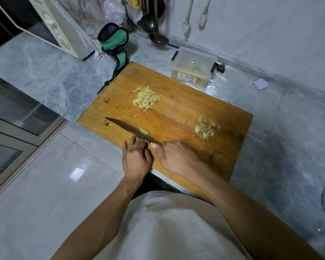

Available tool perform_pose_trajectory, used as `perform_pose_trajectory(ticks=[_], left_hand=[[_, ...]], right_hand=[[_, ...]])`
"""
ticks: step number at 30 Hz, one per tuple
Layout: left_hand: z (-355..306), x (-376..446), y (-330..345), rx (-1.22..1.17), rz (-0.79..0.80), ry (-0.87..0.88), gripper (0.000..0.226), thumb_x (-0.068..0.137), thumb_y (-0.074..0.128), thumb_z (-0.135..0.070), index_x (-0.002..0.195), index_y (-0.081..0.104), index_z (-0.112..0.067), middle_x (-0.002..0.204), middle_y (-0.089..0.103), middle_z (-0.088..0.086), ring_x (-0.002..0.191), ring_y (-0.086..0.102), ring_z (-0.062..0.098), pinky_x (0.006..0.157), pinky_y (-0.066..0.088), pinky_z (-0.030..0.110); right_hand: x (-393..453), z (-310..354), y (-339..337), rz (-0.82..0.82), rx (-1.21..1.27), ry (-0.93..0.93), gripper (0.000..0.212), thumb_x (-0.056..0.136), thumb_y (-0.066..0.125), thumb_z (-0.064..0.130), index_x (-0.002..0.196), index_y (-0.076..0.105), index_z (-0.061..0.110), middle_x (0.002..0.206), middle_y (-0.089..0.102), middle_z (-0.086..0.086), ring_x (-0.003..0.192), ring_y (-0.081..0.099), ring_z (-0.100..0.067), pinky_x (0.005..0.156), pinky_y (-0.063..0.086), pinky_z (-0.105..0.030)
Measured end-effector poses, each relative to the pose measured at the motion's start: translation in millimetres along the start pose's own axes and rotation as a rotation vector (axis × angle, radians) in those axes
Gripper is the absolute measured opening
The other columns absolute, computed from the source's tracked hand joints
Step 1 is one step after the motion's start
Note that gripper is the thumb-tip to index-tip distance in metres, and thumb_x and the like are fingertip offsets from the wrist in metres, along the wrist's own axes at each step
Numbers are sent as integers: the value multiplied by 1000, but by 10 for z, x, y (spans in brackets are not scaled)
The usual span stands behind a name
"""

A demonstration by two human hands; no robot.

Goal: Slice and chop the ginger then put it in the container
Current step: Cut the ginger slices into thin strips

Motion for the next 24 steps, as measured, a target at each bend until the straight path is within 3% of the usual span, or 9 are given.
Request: perform_pose_trajectory(ticks=[4, 7, 10, 14, 19, 24], left_hand=[[0, -13, 22, 6, 12, 10, 25, 77, 46, -8, 87, 68, -6, 102, 70, 10, 117, 54, 37, 97, 39, 58], [12, -11, 8, -4, -10, 4, 21, 76, 46, -7, 80, 66, -5, 93, 69, 12, 109, 57, 38, 94, 41, 59], [15, -12, 2, -11, -13, -26, 17, 76, 47, -6, 73, 64, -4, 80, 66, 14, 101, 57, 40, 91, 43, 60], [16, -3, 6, -19, -1, -32, 16, 76, 48, -6, 75, 64, -4, 81, 66, 15, 103, 57, 42, 91, 43, 60], [35, -5, 43, 0, 11, -11, 25, 76, 45, -8, 86, 68, -6, 100, 70, 10, 116, 55, 37, 98, 39, 58], [16, -11, 32, -4, 4, -4, 23, 77, 45, -7, 84, 67, -4, 97, 70, 13, 113, 56, 38, 95, 41, 59]], right_hand=[[-92, -78, -57, 11, 15, 12, 56, 107, 25, 54, 78, 50, 14, 67, 40, -4, 68, 46, -30, 63, 33, -34], [-110, -60, -53, 18, -7, 19, 57, 107, 24, 54, 72, 45, 16, 67, 39, -4, 68, 45, -29, 62, 31, -34], [-58, -11, -29, 18, -15, 14, 59, 108, 24, 53, 74, 50, 13, 71, 45, -8, 68, 46, -31, 61, 33, -34], [-2, 12, 3, -7, 10, -6, 56, 108, 25, 53, 84, 56, 13, 86, 60, -18, 71, 48, -31, 63, 36, -34], [-85, -93, -35, -1, 11, -12, 57, 106, 24, 56, 77, 50, 13, 68, 44, -5, 67, 49, -31, 61, 34, -34], [-94, -91, -44, 25, 4, -12, 58, 106, 23, 56, 66, 42, 18, 68, 43, -5, 57, 44, -25, 52, 29, -32]])
Point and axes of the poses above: each hand's wrist, its own x-axis towards the middle knuckle, its own y-axis out of the palm, z = x × y, the point moved 7 cm from there along x, towards the middle knuckle
